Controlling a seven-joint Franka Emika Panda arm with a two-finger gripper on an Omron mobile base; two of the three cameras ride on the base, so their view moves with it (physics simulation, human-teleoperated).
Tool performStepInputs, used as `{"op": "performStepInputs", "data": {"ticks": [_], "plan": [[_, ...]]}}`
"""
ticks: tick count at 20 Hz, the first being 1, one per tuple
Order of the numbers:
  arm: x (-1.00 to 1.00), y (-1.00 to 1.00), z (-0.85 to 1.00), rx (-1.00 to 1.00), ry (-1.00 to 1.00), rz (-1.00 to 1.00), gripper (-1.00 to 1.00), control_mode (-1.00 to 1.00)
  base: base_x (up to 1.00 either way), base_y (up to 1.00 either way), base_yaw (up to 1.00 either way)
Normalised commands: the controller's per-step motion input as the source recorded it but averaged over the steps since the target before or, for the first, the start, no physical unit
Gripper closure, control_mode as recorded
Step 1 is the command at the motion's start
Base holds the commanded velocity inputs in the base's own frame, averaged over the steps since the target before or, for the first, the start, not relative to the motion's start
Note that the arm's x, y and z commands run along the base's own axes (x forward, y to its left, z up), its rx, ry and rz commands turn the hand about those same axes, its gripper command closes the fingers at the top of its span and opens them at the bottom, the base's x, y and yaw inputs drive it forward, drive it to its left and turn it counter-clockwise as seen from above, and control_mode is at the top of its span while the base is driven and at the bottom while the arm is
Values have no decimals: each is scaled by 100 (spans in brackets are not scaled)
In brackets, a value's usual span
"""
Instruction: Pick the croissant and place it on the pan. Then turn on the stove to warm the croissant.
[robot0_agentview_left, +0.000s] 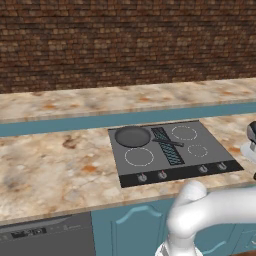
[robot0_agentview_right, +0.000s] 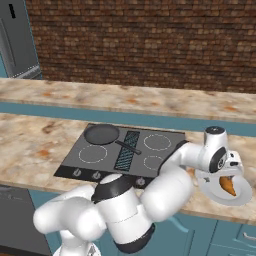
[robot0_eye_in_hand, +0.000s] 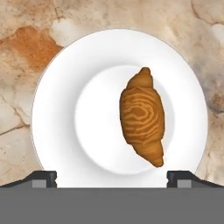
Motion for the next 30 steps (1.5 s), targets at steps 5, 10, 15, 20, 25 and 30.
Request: {"op": "performStepInputs", "data": {"ticks": [5, 10, 15, 20, 25, 30], "plan": [[10, -20, -12, 0, 3, 0, -100, -100, 0, 0, 0], [7, -22, -15, 0, 1, 0, -100, -100, 0, 0, 0], [13, -14, -16, 0, 2, 0, -100, -100, 0, 0, 0], [22, 0, -17, 0, 0, 0, -100, -100, 0, 0, 0], [7, -11, -13, 0, 0, 0, -100, -100, 0, 0, 0], [8, -10, -16, 0, 0, 0, -100, -100, 0, 0, 0]]}}
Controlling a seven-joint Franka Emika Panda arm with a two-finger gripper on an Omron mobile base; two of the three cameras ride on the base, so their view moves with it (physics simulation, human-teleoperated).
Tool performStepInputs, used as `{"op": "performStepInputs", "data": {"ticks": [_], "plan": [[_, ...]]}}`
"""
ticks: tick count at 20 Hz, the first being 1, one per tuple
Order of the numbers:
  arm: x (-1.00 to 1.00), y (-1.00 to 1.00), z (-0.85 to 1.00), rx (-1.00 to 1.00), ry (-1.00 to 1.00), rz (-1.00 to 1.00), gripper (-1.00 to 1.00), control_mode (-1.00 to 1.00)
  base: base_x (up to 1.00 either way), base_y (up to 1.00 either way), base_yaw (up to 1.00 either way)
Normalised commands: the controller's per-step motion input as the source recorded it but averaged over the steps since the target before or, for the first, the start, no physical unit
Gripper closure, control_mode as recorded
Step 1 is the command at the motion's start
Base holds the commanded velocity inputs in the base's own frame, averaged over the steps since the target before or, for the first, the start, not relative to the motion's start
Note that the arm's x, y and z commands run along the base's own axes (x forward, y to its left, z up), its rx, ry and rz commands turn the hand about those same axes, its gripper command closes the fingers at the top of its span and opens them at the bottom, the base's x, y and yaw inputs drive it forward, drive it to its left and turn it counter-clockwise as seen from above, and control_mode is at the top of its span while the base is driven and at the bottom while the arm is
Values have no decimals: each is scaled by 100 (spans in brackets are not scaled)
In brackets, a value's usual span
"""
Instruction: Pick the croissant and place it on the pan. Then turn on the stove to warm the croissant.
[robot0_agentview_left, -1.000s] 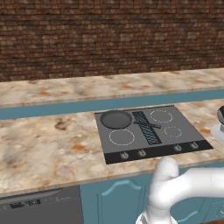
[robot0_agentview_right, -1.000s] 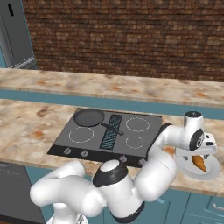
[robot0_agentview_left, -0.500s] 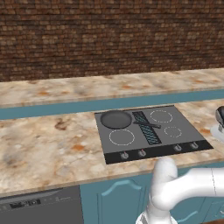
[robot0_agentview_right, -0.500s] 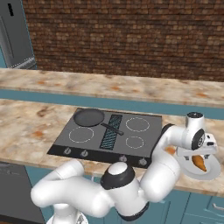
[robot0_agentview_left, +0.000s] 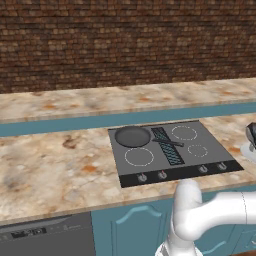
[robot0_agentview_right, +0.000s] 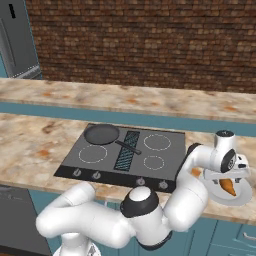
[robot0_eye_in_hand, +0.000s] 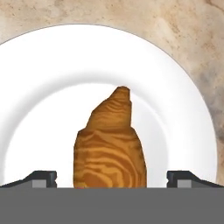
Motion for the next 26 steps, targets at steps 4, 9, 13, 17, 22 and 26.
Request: {"op": "performStepInputs", "data": {"ticks": [4, 9, 13, 17, 22, 26], "plan": [[12, 0, -20, 0, 0, 0, -100, -100, 0, 0, 0], [13, 0, -30, 0, 5, 0, -100, -100, 0, 0, 0], [8, 0, -37, 0, 7, 0, -100, -100, 0, 0, 0], [5, 0, -35, 0, 8, 0, -100, -100, 0, 0, 0], [0, 0, -38, 0, 9, 0, 100, -100, 0, 0, 0], [-1, -18, -43, 5, 8, 0, 100, -100, 0, 0, 0]]}}
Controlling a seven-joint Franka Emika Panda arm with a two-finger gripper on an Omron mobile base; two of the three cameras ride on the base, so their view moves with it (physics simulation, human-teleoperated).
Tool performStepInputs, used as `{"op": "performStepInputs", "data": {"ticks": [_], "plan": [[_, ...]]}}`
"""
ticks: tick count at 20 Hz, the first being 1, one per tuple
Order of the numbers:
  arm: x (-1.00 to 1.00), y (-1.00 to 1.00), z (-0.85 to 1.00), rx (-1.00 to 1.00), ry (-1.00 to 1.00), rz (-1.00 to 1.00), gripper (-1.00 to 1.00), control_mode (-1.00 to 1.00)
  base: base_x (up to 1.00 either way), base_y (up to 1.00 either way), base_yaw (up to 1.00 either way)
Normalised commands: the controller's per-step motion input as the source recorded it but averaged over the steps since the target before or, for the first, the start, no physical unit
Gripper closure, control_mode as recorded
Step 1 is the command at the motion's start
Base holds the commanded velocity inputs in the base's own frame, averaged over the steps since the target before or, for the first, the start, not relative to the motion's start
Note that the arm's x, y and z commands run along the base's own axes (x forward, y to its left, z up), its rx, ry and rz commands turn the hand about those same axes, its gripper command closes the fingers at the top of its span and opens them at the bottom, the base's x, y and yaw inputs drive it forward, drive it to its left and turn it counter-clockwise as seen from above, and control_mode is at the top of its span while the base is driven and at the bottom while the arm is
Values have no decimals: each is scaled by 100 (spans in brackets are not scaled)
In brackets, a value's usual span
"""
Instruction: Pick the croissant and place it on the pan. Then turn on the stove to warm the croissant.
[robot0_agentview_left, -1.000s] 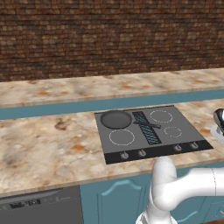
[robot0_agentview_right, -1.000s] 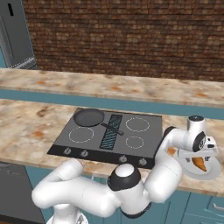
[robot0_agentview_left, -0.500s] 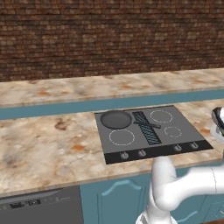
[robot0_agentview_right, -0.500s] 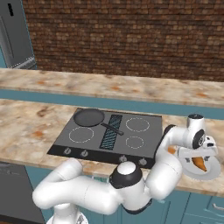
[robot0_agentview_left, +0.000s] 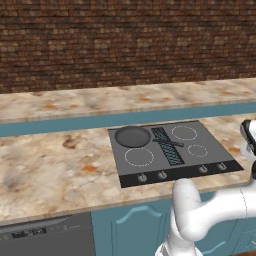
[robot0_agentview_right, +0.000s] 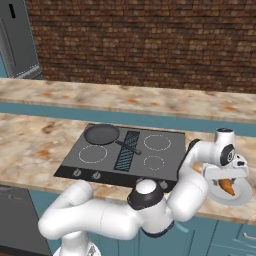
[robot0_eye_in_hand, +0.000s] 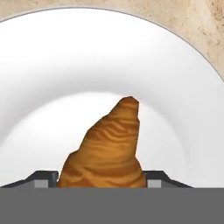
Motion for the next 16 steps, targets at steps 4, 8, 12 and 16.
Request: {"op": "performStepInputs", "data": {"ticks": [4, 8, 12, 16], "plan": [[-16, -49, -15, 18, 1, 0, 100, -100, 0, 0, 0], [-27, -14, 17, 13, -13, 0, 100, -100, 0, 0, 0], [-9, 33, 36, 1, -24, 0, 100, -100, 0, 0, 0], [0, 90, 13, -3, -26, 11, 100, -100, 0, 0, 0]]}}
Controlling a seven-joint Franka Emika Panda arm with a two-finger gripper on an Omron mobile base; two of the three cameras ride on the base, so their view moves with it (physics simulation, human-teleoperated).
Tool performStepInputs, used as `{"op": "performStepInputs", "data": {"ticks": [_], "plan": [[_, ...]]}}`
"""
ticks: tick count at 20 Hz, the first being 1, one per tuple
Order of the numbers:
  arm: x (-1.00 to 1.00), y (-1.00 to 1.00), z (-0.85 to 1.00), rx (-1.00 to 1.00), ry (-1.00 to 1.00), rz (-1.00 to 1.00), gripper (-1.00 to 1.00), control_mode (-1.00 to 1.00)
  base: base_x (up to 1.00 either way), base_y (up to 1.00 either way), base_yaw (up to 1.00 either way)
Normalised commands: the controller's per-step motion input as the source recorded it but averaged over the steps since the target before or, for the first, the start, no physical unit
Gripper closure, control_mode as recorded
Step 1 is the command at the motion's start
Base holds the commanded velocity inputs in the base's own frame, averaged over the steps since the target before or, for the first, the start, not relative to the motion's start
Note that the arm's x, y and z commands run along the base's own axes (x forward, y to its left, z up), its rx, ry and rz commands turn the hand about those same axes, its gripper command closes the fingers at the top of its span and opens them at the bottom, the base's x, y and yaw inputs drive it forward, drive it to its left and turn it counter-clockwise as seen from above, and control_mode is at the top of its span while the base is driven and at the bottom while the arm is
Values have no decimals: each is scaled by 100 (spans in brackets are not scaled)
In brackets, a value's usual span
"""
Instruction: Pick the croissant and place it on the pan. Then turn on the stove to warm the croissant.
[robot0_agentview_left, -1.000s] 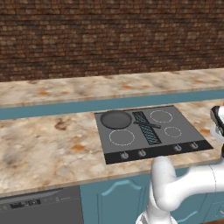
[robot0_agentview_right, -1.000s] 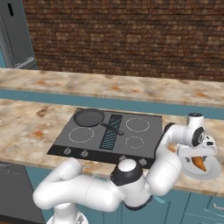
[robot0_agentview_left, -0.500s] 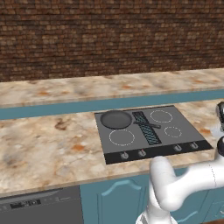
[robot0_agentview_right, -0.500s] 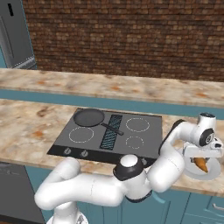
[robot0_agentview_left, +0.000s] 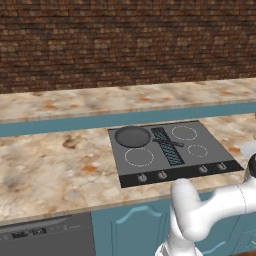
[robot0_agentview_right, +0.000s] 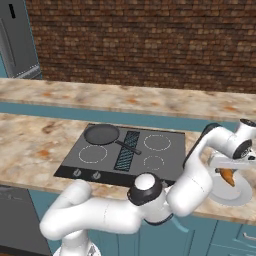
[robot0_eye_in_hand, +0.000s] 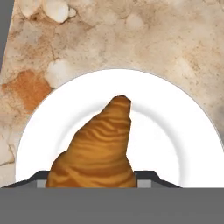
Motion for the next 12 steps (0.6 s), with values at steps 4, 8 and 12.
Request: {"op": "performStepInputs", "data": {"ticks": [4, 8, 12], "plan": [[-4, 94, 12, -9, -29, 19, 100, -100, 0, 0, 0], [-34, 75, 35, -10, -34, 18, 100, -100, 0, 0, 0], [-33, 78, 42, -8, -30, 18, 100, -100, 0, 0, 0]]}}
